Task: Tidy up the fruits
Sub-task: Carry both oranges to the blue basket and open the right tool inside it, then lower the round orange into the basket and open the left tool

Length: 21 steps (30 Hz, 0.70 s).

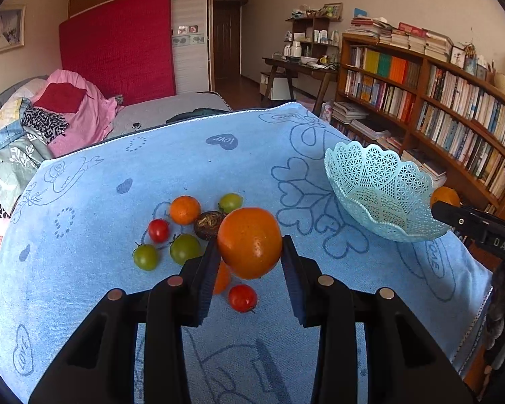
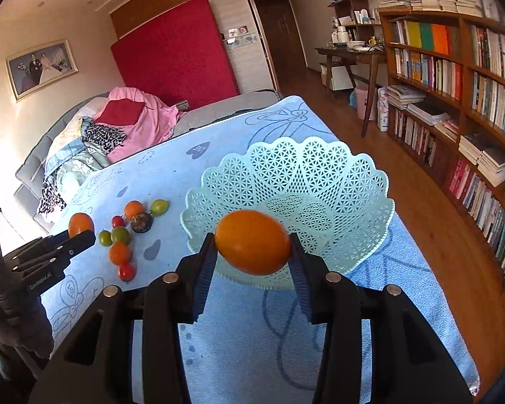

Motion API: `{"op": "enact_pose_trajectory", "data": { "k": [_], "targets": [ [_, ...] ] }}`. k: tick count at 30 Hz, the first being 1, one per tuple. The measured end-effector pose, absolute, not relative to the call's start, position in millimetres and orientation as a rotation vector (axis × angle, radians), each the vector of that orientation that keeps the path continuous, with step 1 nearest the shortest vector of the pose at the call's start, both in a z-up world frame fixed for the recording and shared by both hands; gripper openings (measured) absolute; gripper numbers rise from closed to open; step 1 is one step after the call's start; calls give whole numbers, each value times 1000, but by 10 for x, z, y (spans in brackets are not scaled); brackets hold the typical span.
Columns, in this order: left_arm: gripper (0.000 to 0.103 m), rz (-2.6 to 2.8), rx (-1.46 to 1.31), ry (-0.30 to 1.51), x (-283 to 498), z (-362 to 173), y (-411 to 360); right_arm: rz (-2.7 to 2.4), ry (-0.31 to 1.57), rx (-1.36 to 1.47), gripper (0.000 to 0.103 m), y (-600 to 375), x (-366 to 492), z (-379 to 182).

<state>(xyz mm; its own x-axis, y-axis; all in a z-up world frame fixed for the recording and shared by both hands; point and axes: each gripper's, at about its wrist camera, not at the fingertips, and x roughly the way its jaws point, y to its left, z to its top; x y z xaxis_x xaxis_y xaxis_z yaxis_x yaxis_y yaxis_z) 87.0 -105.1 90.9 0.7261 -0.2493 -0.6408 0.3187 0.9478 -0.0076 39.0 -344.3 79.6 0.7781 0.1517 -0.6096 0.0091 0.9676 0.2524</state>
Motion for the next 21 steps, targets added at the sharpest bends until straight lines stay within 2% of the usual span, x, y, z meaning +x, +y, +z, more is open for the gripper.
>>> {"op": "enact_pose_trajectory", "data": {
  "k": [14, 21],
  "targets": [
    [37, -451, 139, 703, 1158, 915, -1768, 77, 720, 219, 44, -3451, 561, 571],
    [37, -511, 141, 697, 1310, 876, -2070, 99, 720, 230, 50, -3438, 559, 540]
  ]
}}
